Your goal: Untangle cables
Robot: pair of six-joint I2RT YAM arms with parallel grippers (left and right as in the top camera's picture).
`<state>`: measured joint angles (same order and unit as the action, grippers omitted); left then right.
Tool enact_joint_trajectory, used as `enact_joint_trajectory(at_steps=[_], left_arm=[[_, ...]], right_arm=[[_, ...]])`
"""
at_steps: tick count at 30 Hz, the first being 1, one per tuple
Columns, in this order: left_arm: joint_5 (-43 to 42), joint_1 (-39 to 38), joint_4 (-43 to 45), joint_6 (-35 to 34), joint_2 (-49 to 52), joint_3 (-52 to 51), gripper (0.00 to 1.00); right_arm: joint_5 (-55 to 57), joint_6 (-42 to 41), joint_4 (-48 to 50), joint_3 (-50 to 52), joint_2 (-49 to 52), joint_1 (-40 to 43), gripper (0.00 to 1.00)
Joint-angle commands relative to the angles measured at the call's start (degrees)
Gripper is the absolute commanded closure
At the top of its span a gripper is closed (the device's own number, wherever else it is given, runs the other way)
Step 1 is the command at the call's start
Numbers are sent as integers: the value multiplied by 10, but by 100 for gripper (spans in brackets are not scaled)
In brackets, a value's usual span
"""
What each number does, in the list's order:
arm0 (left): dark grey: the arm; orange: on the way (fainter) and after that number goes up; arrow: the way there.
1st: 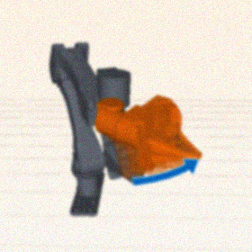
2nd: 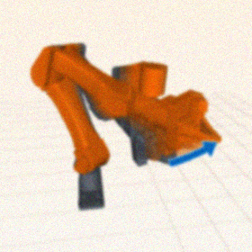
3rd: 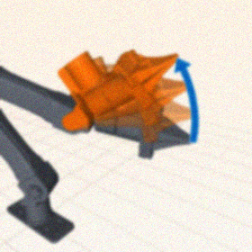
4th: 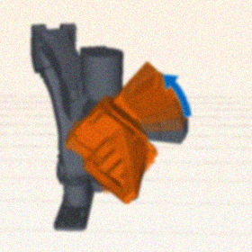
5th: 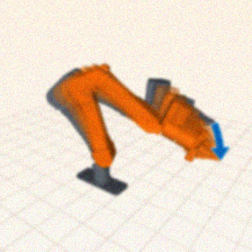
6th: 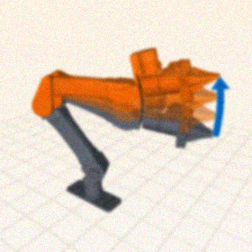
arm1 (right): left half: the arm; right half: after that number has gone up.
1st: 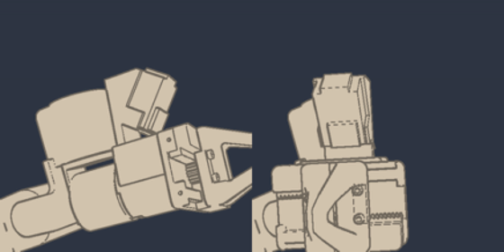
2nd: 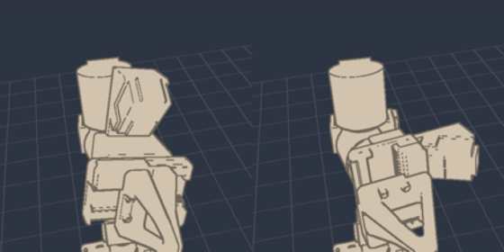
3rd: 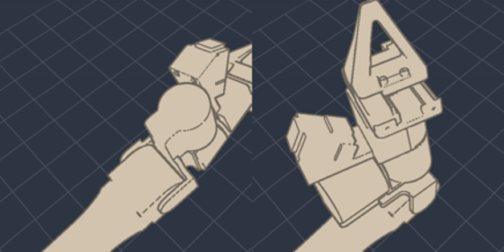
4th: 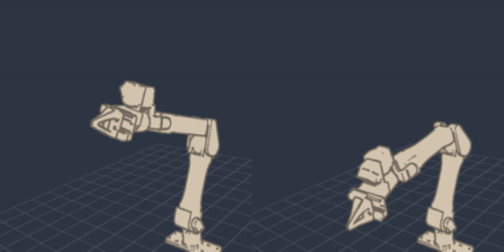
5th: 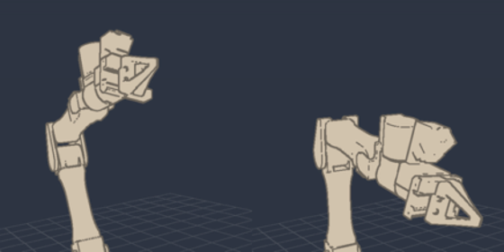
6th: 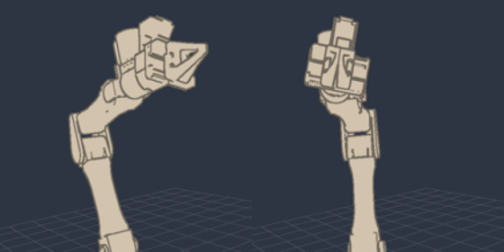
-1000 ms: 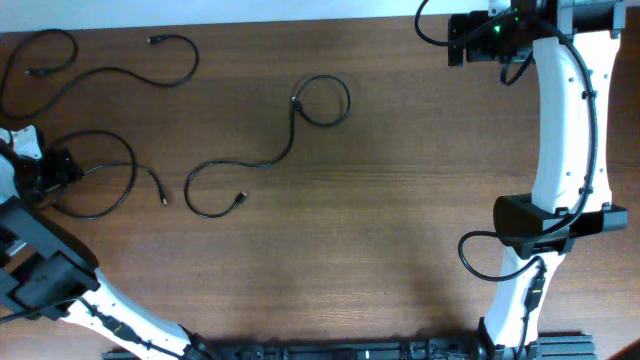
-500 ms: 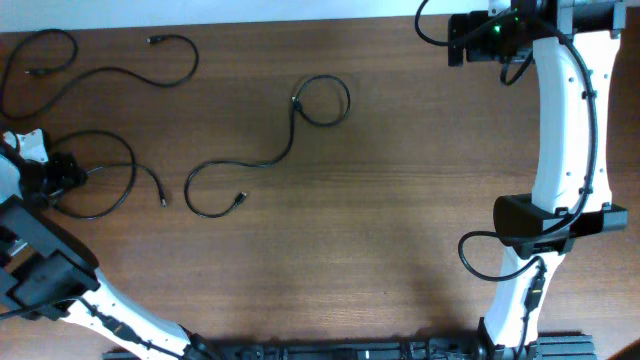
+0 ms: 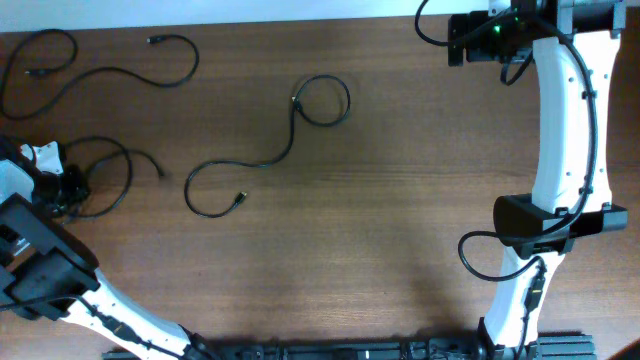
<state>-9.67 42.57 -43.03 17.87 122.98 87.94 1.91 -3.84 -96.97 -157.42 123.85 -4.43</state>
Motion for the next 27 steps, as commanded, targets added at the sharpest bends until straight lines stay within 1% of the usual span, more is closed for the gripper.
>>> enact_joint_trajectory(at_steps=[1, 3, 5, 9, 12, 15, 16, 17, 18, 19, 20, 21, 22, 24, 27], left_arm=[[16, 1, 9, -15, -11, -5, 94], [40, 3, 21, -37, -11, -5, 96], [39, 4, 31, -37, -11, -5, 98], [39, 4, 64, -63, -11, 1, 99], [39, 4, 75, -63, -11, 30, 100], [39, 3, 79, -63, -11, 58, 99], [39, 3, 84, -63, -11, 62, 97], [39, 3, 90, -63, -11, 62, 91], [39, 3, 94, -63, -11, 62, 82], [39, 3, 94, -63, -11, 62, 80], [39, 3, 93, -63, -11, 62, 66], [39, 3, 92, -63, -11, 62, 40], [39, 3, 91, -63, -11, 62, 24], [39, 3, 84, -63, -11, 62, 13], [39, 3, 56, -63, -11, 61, 16]], right_arm=[[-1, 4, -3, 0, 3, 0, 3], [-1, 4, -3, 0, 3, 0, 2], [-1, 4, -3, 0, 3, 0, 2], [-1, 4, -3, 0, 3, 0, 2], [-1, 4, -3, 0, 3, 0, 3], [-1, 4, -3, 0, 3, 0, 2], [-1, 4, -3, 0, 3, 0, 2], [-1, 4, -3, 0, 3, 0, 2], [-1, 4, -3, 0, 3, 0, 2], [-1, 4, -3, 0, 3, 0, 2], [-1, 4, -3, 0, 3, 0, 2], [-1, 4, -3, 0, 3, 0, 3], [-1, 4, -3, 0, 3, 0, 3], [-1, 4, -3, 0, 3, 0, 3], [-1, 4, -3, 0, 3, 0, 2]])
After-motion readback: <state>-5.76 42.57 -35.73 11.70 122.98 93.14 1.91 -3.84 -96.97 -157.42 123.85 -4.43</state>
